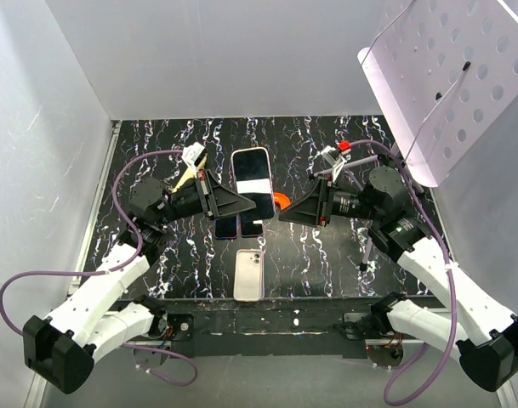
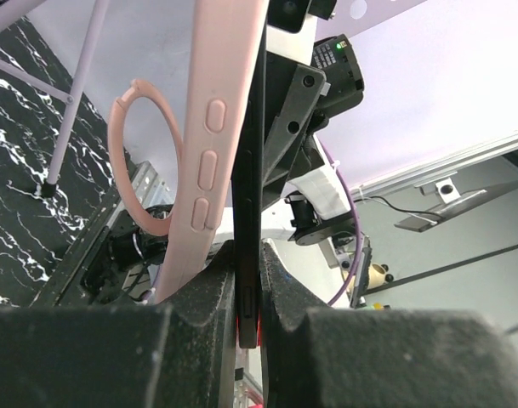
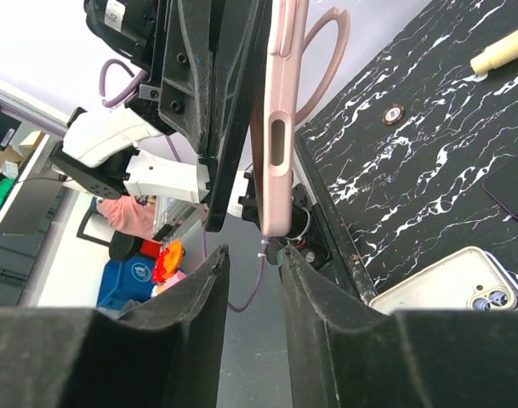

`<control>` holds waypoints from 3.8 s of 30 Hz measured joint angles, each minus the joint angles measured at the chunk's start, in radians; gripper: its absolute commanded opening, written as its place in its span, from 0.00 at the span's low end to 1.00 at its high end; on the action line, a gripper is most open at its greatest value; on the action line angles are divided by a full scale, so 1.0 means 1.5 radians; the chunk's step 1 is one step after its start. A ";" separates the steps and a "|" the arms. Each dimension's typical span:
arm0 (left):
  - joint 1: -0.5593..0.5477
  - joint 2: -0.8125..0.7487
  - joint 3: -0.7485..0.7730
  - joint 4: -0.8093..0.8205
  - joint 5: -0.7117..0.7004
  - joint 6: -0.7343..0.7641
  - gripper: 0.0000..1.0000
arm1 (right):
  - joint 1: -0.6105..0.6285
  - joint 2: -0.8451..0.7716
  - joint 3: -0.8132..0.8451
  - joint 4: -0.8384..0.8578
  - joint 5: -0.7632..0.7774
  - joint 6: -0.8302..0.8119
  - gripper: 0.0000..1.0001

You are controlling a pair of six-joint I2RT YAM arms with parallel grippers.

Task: Take the phone out of the phone case
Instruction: Remove the phone case from the phone, then place the phone at the center of the board.

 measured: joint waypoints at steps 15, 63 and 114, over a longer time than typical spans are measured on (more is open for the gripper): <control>0.002 0.015 -0.030 0.078 0.021 -0.074 0.00 | 0.014 0.070 -0.031 0.121 -0.019 0.090 0.32; 0.113 0.173 0.037 -0.666 -0.501 0.634 0.00 | 0.038 -0.019 0.087 -0.440 0.534 -0.180 0.01; 0.251 0.500 0.137 -0.585 -0.218 0.608 0.28 | 0.038 -0.136 0.049 -0.484 0.550 -0.189 0.01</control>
